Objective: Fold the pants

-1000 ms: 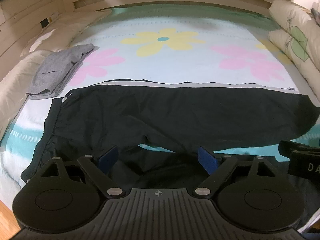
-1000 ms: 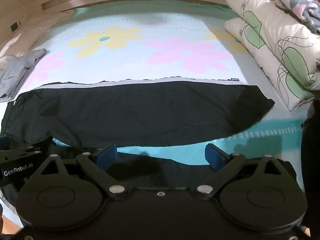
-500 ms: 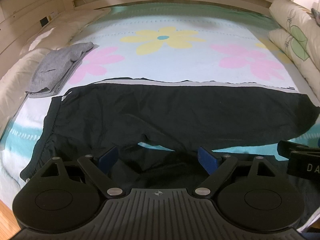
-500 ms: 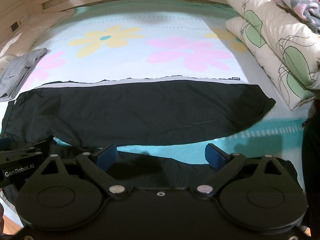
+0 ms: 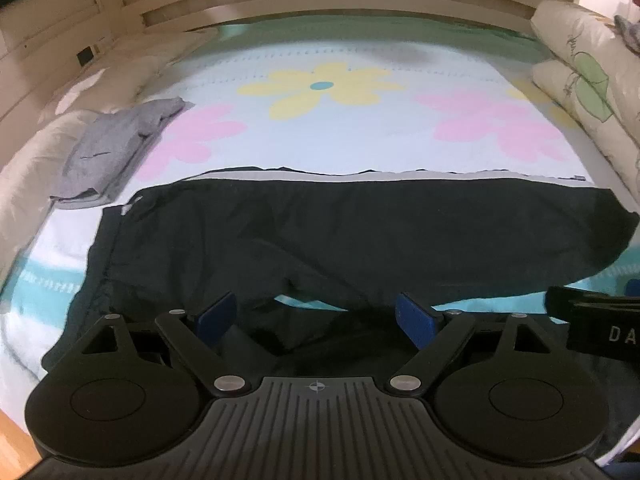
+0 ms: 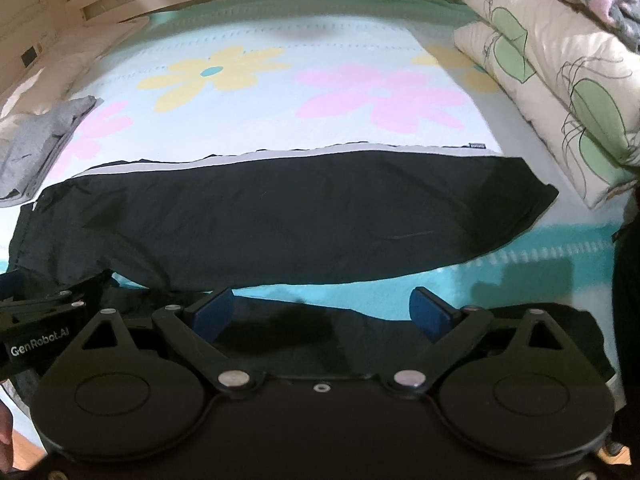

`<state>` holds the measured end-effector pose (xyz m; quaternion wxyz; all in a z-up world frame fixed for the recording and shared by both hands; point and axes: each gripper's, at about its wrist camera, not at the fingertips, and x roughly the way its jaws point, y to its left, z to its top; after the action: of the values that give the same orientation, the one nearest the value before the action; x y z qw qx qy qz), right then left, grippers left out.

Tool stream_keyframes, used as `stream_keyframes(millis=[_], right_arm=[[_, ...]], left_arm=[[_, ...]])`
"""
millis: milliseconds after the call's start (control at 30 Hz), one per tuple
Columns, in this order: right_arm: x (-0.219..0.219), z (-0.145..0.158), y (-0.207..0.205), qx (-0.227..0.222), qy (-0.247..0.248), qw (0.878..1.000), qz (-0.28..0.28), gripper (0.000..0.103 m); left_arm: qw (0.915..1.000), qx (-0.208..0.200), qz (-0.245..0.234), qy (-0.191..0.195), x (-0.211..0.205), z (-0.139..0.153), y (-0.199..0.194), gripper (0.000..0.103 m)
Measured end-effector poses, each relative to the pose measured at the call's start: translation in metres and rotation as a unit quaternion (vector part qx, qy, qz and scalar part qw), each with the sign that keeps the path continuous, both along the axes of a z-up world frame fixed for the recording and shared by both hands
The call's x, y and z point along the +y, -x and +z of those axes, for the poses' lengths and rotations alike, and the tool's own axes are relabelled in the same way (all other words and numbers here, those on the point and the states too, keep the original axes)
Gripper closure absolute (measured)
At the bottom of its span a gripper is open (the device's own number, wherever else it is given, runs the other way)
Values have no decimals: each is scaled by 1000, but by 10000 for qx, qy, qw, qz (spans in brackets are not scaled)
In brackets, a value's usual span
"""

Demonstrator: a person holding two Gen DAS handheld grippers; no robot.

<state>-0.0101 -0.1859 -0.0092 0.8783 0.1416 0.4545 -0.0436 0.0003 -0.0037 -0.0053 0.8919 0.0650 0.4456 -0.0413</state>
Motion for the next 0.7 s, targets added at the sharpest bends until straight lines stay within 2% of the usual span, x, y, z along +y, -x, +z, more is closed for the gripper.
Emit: stream_keyframes(millis=[133,167,333,433,567,600,667,700], right_arm=[[-1,-3,1,-65,-264,9996,21,9],[0,-3,1,-49,-227,9997,40,9],[8,-1,1,-176,242,9994,165,10],[13,1,5,-392,532,9975,244,10],[19,0,4,-461,814,9947,435,12],[19,-1,4,-468,846,9943,444,14],[15,-4,3,-457,785,9948,469,22],[12,-6,2,-415,712,9954,483,23]], left_arm=[[9998,175,-17,84,2,-4,-5,17],[9998,177,-10,73,3,-4,-4,20],[9997,165,123,-114,8,-3,-2,22],[9994,57,338,-23,15,2,-3,22],[9980,-118,602,160,22,5,-3,22],[9980,27,585,248,24,4,-6,22],[9982,454,232,318,24,2,-18,22],[9975,589,147,355,24,2,-24,23]])
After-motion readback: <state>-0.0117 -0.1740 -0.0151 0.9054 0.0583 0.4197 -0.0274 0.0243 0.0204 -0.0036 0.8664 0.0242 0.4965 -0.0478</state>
